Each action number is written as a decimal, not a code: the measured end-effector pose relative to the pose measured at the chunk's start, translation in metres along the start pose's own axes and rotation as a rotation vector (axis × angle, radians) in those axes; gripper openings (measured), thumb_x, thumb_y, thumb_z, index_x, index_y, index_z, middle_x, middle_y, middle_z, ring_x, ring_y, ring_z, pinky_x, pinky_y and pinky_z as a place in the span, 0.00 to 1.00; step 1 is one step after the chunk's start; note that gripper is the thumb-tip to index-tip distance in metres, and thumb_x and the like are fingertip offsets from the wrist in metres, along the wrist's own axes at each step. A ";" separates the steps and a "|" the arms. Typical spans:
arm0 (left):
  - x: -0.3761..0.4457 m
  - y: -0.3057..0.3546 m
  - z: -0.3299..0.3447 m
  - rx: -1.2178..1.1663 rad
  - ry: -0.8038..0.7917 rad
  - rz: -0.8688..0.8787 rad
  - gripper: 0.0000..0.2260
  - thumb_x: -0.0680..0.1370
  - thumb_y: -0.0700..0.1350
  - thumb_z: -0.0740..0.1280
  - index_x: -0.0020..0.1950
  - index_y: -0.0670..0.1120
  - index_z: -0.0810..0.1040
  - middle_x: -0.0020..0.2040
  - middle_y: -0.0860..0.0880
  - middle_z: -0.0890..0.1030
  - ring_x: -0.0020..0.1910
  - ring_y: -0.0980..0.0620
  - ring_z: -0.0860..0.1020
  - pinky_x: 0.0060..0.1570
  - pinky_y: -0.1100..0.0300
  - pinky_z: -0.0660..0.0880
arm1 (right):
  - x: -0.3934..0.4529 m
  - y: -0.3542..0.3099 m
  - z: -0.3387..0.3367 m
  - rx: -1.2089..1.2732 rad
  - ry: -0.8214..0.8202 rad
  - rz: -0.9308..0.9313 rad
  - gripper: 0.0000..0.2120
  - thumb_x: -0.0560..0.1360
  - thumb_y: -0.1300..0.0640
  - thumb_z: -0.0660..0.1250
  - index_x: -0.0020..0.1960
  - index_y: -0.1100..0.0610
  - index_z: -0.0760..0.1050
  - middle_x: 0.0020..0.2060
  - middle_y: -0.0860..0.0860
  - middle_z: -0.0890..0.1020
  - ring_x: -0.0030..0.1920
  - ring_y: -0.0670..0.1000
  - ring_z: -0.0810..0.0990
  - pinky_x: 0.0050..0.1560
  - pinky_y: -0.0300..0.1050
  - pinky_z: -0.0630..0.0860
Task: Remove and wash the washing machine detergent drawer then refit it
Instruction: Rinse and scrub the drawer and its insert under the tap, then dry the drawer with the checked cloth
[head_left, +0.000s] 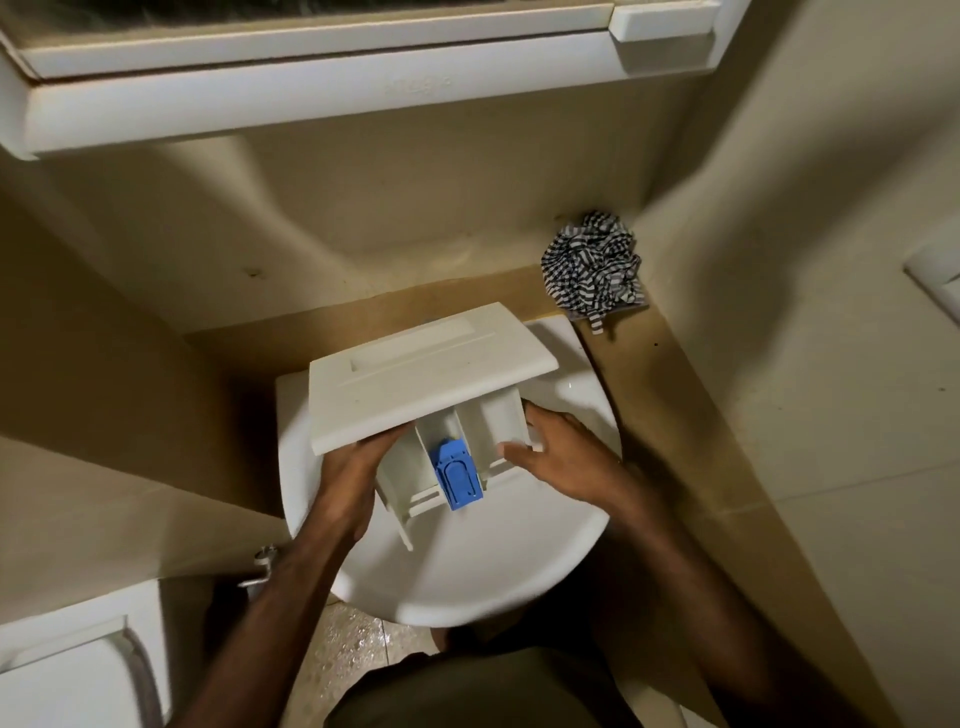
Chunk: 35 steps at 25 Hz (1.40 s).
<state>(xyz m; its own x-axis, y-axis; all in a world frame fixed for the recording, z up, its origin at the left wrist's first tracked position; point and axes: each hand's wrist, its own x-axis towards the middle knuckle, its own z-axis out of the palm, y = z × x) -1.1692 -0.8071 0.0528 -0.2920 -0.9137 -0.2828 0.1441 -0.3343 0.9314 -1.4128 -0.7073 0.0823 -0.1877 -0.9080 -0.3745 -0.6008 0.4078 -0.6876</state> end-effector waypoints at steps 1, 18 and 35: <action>0.001 -0.002 -0.005 0.001 0.025 0.010 0.15 0.72 0.46 0.76 0.57 0.58 0.85 0.56 0.55 0.87 0.58 0.54 0.84 0.59 0.54 0.79 | -0.002 0.000 -0.018 -0.028 -0.036 0.019 0.23 0.79 0.47 0.71 0.73 0.49 0.76 0.64 0.45 0.83 0.64 0.48 0.80 0.66 0.48 0.76; -0.007 -0.003 -0.014 0.120 -0.057 0.205 0.17 0.68 0.45 0.75 0.49 0.67 0.87 0.47 0.61 0.88 0.47 0.63 0.85 0.46 0.68 0.81 | 0.102 -0.012 -0.097 -0.756 0.804 0.029 0.17 0.83 0.53 0.58 0.65 0.61 0.77 0.64 0.61 0.77 0.64 0.66 0.74 0.57 0.61 0.76; -0.020 0.002 -0.003 0.154 -0.116 0.227 0.18 0.64 0.56 0.75 0.52 0.52 0.82 0.47 0.59 0.88 0.48 0.59 0.85 0.50 0.59 0.83 | -0.003 -0.113 -0.128 1.351 0.507 -0.292 0.12 0.86 0.60 0.57 0.65 0.65 0.71 0.61 0.66 0.79 0.63 0.64 0.79 0.71 0.63 0.75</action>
<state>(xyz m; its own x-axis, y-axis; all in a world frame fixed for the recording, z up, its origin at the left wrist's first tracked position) -1.1605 -0.7904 0.0596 -0.3756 -0.9258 -0.0432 0.0759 -0.0771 0.9941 -1.4433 -0.7627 0.2411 -0.6072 -0.7918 -0.0662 0.4479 -0.2723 -0.8516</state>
